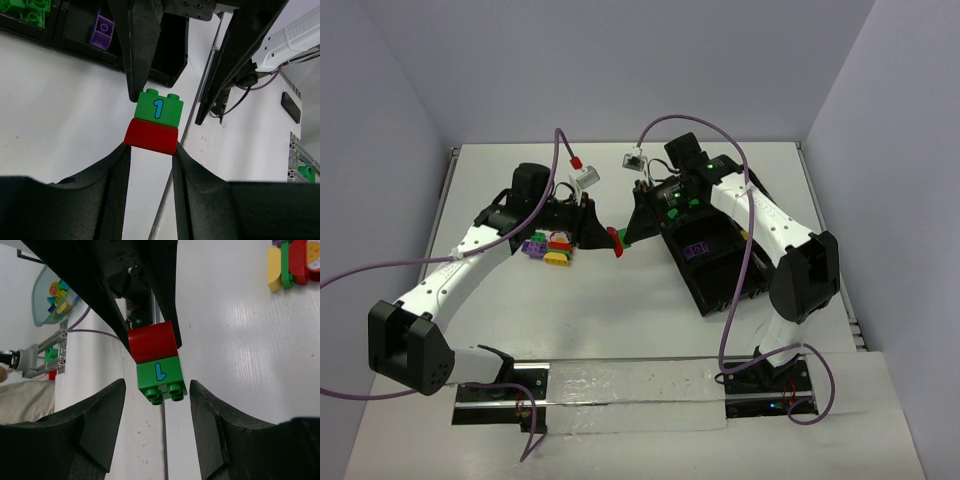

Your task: Sort the legos into containers by color

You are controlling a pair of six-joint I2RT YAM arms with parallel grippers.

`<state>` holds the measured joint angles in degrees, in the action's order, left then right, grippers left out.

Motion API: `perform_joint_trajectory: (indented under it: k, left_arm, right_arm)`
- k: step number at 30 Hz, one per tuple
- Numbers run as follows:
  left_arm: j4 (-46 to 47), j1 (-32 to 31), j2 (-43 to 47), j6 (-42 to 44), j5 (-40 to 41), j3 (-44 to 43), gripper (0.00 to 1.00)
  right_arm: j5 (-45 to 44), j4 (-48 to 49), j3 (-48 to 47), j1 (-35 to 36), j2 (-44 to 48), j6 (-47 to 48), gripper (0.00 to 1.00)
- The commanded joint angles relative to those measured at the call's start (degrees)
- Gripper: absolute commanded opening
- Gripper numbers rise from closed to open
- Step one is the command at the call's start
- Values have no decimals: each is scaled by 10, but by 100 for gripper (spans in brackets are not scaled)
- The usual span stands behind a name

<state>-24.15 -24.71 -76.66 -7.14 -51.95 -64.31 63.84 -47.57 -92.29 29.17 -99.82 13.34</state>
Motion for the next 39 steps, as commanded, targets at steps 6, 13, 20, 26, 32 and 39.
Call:
perform_joint_trajectory:
  k: [6,13,20,26,32,39]
  left_arm:
    - [31,3,14,16,-32,-14,0]
    - [26,3,19,16,-27,-9,0]
    - [24,4,29,19,-26,0,0]
    - [9,5,44,29,-15,7,0]
    - [2,9,46,29,-12,15,0]
    - [3,12,52,21,12,25,0]
  right_arm:
    - [14,-29,-32,15,-15,20,60]
    - [30,-18,-44,17,-22,6,27]
    - [25,-17,-32,16,-23,1,2]
    - [10,-17,14,2,-7,8,0]
    - [2,-16,35,-15,12,6,0]
    - [-55,2,38,-27,26,-33,0]
